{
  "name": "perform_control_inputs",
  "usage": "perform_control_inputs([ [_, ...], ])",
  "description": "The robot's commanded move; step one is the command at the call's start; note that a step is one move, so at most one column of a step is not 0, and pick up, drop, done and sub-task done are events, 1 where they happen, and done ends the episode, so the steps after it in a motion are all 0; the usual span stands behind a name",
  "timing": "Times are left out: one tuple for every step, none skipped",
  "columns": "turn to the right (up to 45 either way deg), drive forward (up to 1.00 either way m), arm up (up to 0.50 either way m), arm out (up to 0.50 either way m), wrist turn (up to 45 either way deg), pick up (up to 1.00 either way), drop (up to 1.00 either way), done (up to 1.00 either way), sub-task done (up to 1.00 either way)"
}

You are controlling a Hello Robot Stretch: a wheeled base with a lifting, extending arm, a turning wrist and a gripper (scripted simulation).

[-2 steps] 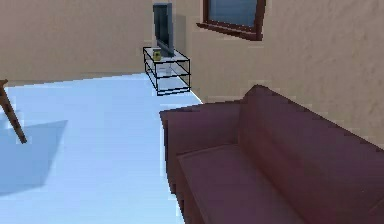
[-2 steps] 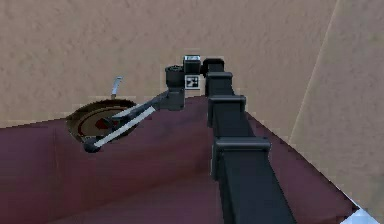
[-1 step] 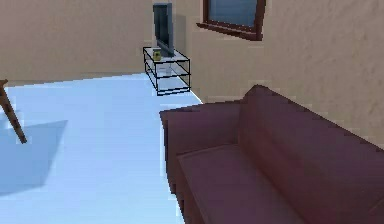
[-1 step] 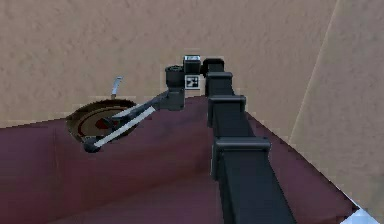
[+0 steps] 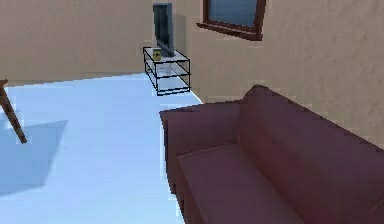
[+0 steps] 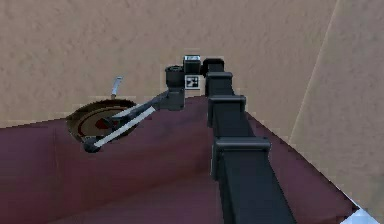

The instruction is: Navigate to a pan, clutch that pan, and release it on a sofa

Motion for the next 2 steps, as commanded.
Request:
perform_control_inputs([
  [0.0, 0.0, 0.0, 0.0, 0.0, 0.0, 1.0, 0.0, 0.0],
  [0.0, 0.0, 0.0, -0.1, 0.0, 0.0, 0.0, 0.0, 0.0],
])
